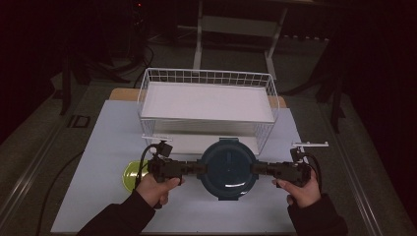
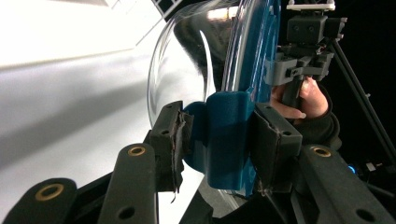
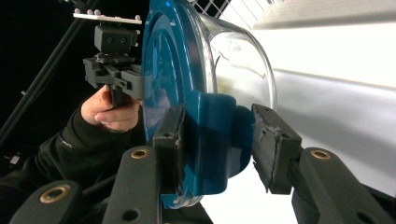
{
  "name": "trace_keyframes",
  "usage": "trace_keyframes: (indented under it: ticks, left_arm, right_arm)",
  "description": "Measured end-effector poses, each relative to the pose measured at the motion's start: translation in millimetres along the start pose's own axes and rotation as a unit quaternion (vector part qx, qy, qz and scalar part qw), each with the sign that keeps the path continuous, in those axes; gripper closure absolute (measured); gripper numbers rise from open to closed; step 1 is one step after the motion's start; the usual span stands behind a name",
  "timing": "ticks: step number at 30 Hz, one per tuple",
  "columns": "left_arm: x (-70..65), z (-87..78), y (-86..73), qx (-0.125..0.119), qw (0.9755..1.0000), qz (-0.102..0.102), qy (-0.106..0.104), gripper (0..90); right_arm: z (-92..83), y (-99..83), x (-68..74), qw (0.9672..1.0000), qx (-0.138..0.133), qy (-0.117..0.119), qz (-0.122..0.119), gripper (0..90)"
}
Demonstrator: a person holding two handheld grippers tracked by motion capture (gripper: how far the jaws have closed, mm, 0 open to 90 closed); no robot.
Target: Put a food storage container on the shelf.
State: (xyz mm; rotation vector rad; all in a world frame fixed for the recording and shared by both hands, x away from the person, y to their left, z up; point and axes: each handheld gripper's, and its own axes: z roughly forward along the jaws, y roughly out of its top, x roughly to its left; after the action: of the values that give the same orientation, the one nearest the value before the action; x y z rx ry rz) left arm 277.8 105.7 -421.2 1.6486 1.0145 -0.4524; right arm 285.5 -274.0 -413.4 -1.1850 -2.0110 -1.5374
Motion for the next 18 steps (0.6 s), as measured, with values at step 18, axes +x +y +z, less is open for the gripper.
trace_keyframes:
  ticks: [18]
  left_arm:
    - [-3.4, -26.4, 55.7, -0.028, 0.9996, 0.001, 0.002, 56.4]
  right_arm:
    - [9.9, 68.9, 17.0, 0.9997, -0.018, 0.006, -0.014, 57.7]
